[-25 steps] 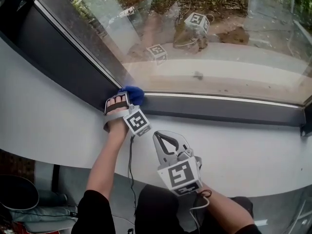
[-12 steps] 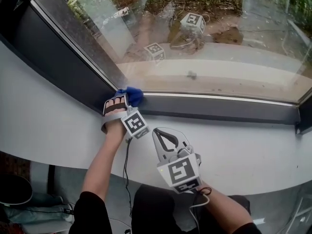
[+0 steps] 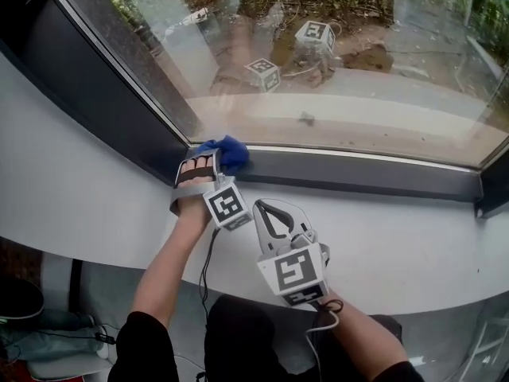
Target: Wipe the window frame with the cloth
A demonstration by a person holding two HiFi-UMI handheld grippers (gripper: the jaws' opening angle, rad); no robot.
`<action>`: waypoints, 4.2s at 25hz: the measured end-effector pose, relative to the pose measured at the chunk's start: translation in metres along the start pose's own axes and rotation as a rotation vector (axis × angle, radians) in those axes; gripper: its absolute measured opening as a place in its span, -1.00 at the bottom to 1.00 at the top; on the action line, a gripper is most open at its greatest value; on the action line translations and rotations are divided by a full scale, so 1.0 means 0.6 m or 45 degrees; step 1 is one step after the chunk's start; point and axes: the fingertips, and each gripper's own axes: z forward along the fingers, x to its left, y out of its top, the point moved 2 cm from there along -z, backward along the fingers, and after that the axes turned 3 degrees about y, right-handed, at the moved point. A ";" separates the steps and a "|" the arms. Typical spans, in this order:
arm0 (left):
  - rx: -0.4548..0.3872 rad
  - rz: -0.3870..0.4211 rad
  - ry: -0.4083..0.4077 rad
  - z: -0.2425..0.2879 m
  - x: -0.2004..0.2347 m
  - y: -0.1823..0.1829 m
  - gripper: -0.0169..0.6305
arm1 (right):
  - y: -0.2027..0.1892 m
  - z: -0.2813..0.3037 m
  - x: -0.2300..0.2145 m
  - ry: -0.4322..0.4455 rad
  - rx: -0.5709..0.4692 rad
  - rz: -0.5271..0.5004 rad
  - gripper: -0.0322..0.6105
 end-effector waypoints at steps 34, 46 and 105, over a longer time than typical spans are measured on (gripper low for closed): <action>-0.294 0.044 -0.011 -0.065 0.001 0.189 -0.78 | -0.007 -0.263 -0.044 -0.487 0.135 -0.185 -0.88; -0.469 0.004 -0.024 -0.141 -0.011 0.338 -0.78 | -0.027 -0.262 -0.068 -0.513 0.087 -0.040 -0.88; -0.760 0.168 -0.103 -0.265 -0.015 0.761 -0.77 | -0.114 -0.552 -0.478 -0.898 0.025 -0.066 -0.88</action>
